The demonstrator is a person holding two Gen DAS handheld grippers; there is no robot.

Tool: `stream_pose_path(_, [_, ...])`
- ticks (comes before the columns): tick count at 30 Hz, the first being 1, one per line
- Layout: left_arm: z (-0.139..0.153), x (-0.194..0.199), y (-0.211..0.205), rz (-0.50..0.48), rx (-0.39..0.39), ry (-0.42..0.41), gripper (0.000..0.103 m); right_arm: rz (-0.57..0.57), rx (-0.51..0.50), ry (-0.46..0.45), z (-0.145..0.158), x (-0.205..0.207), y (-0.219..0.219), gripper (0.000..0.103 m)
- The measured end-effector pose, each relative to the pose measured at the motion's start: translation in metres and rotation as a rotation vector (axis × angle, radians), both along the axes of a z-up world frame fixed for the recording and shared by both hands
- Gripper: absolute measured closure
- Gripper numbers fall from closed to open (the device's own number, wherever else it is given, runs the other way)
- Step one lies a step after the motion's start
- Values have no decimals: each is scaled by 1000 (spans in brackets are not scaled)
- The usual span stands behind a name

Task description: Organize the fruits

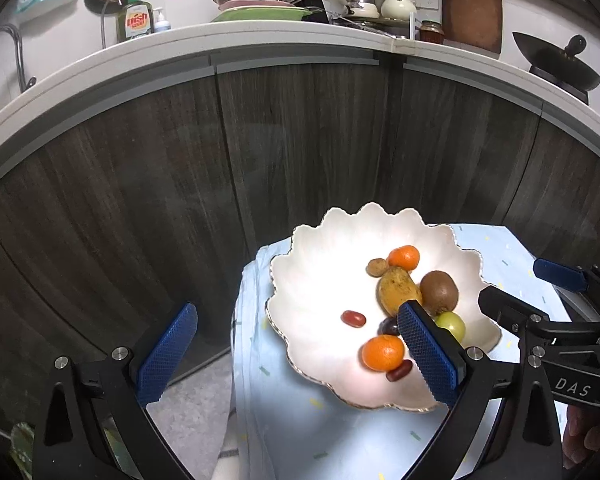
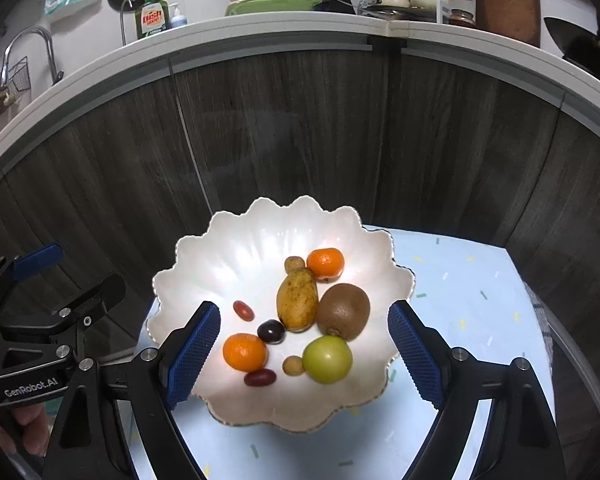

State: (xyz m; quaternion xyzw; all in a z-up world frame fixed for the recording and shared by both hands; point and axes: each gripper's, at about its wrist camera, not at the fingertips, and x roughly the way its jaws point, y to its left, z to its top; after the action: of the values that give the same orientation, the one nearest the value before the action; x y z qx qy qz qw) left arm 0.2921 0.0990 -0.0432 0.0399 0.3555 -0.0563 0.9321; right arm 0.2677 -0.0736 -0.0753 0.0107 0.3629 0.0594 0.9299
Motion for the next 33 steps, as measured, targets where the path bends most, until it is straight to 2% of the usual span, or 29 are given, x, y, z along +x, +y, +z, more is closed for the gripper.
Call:
stream_pose_path(16, [11, -57, -26, 72, 22, -16, 1, -36, -12, -41, 14, -56, -36, 16])
stream_pose_path(26, [15, -92, -45, 70, 34, -13, 1, -66, 9, -55, 21, -95, -61, 16])
stream_pose_path(33, [13, -116, -54, 88, 26, -12, 1, -88, -16, -78, 25, -121, -73, 16])
